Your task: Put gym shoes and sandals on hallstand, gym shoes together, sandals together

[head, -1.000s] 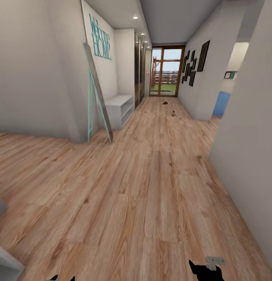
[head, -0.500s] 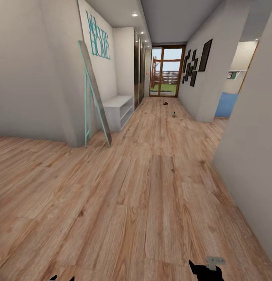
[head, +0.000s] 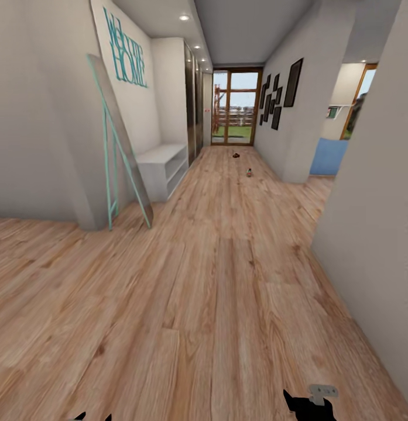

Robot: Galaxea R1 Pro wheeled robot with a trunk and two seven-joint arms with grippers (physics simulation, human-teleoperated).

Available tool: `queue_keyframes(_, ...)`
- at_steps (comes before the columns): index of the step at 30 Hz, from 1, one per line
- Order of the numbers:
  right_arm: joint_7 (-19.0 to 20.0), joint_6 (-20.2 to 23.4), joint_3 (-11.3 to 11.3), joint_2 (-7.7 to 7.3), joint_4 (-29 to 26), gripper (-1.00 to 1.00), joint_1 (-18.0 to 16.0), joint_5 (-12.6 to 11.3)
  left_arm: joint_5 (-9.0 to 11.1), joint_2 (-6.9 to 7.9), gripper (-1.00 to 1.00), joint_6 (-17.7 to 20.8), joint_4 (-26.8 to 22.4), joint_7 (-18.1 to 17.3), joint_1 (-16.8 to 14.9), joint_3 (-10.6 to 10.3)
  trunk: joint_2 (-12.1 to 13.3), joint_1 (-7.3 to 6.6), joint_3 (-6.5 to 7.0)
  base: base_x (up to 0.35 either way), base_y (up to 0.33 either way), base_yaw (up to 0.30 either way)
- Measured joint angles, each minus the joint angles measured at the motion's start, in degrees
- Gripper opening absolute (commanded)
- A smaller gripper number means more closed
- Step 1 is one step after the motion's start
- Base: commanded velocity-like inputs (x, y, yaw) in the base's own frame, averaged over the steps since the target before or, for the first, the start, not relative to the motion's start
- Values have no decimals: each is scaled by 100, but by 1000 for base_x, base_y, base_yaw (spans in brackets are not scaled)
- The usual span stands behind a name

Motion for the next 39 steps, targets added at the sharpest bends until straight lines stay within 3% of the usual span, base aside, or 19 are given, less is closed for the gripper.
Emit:
queue_keyframes(10,1,0,0,1,2,100,-3,0,5,0,100,0,-1,0,1,4,0,0,0,339,0,-179)
queue_keyframes(39,1,0,0,1,2,100,-4,-2,11,0,100,1,-2,0,2,7,0,0,0,339,0,-9)
